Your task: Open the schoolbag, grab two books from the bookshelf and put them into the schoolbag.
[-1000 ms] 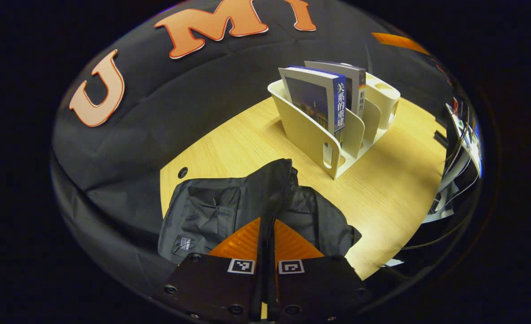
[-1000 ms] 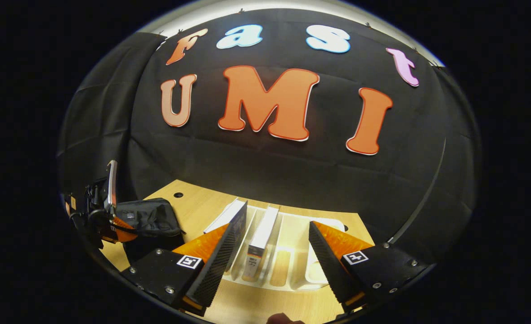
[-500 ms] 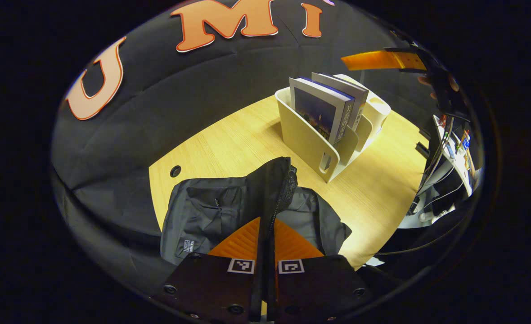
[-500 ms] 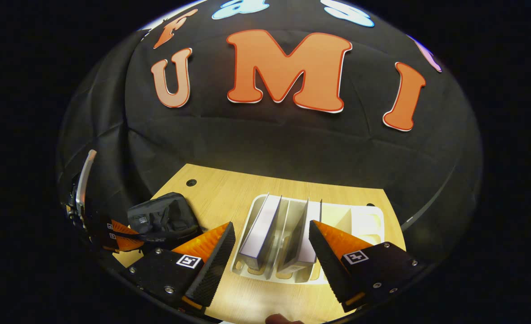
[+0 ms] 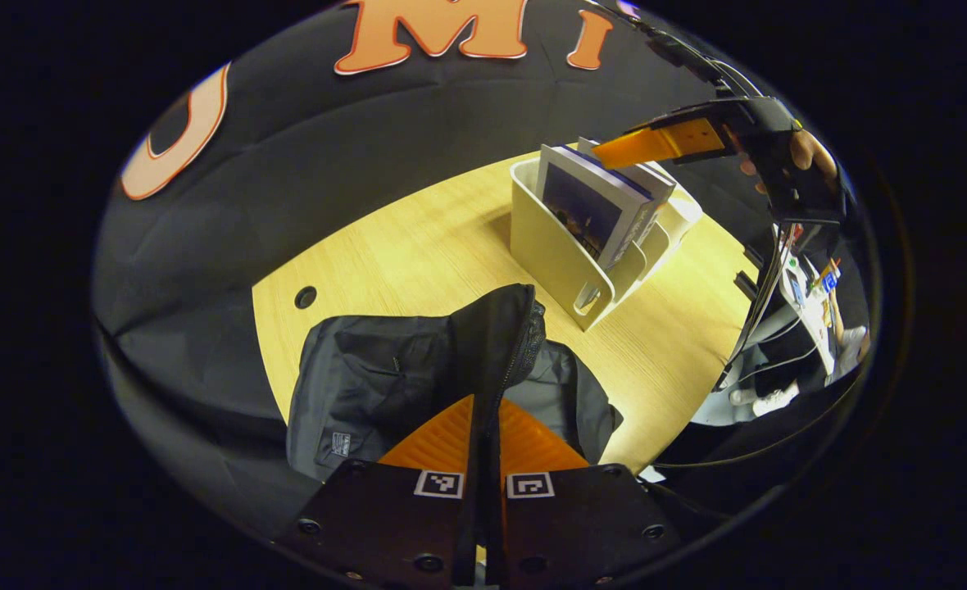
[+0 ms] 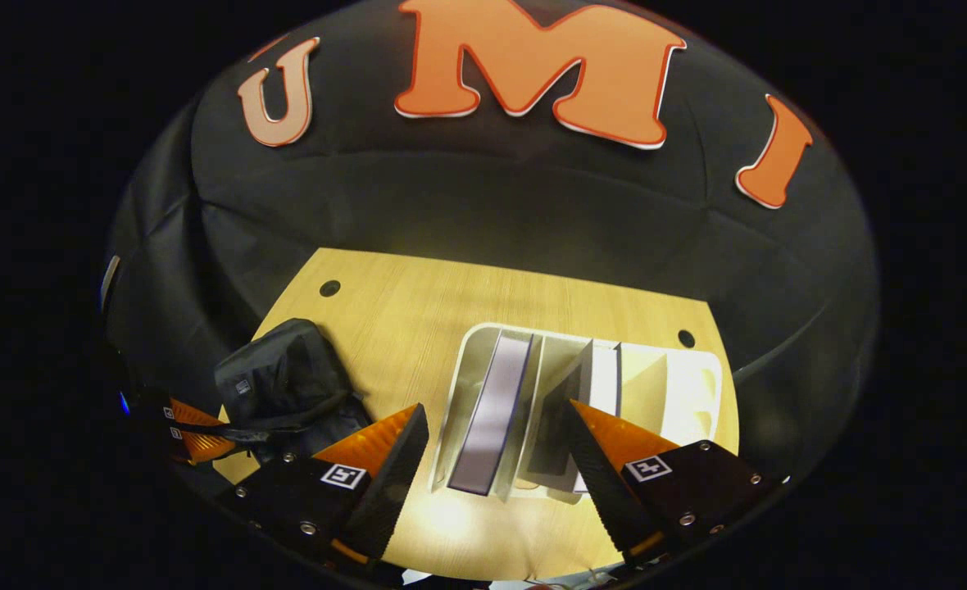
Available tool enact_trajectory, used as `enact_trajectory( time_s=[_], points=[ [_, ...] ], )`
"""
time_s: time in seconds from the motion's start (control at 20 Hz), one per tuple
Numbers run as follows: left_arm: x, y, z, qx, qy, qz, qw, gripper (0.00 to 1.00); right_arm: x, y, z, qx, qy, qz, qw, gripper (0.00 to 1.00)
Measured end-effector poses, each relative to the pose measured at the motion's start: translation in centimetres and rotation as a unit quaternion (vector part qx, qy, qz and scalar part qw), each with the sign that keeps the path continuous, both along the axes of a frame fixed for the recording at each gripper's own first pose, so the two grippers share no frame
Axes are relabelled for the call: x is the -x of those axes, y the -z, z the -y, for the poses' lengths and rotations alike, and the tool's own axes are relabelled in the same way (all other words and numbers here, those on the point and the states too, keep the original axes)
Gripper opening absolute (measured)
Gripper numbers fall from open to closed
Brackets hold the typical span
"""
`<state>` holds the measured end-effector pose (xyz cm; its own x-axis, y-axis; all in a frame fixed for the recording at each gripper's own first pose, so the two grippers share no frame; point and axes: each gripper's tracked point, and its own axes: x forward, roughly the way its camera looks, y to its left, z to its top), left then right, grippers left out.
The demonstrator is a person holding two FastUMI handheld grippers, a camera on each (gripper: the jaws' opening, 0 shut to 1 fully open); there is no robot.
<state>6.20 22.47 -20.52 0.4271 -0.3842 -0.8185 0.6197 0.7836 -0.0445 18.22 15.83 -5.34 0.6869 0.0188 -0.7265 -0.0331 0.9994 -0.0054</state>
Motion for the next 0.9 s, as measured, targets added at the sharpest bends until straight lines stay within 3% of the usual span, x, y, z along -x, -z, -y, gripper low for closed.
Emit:
enact_trajectory(
  time_s=[0.35, 0.5, 0.55, 0.6, 0.65, 0.75, 0.9],
  points=[
    [-1.0, -1.1, -0.7, -0.024, 0.043, -0.008, 0.999, 0.05, -0.9, 3.8, -1.3, -0.024, 0.003, -0.108, 0.994, 0.95],
    [-1.4, -1.8, -1.0, -0.035, 0.064, -0.009, 0.997, 0.05, -1.5, 4.9, -1.1, -0.008, 0.006, -0.137, 0.99, 0.94],
    [-1.5, -1.8, -1.1, -0.038, 0.066, -0.011, 0.997, 0.05, -1.6, 5.2, -0.8, -0.003, 0.018, -0.15, 0.989, 0.92],
    [-1.4, -1.9, -1.1, -0.039, 0.073, -0.012, 0.997, 0.05, -1.8, 5.4, -0.9, -0.001, 0.018, -0.159, 0.987, 0.82],
    [-1.4, -1.9, -1.1, -0.039, 0.074, -0.017, 0.996, 0.05, -1.8, 5.8, -0.8, 0.003, 0.017, -0.174, 0.985, 0.88],
    [-1.3, -1.8, -1.0, -0.038, 0.081, -0.024, 0.996, 0.05, -2.0, 6.3, -0.8, 0.006, 0.027, -0.194, 0.981, 0.83],
    [-1.5, -1.2, -0.7, -0.037, 0.088, -0.028, 0.995, 0.05, -2.4, 7.3, 0.0, 0.011, 0.051, -0.213, 0.976, 0.68]
  ],
)
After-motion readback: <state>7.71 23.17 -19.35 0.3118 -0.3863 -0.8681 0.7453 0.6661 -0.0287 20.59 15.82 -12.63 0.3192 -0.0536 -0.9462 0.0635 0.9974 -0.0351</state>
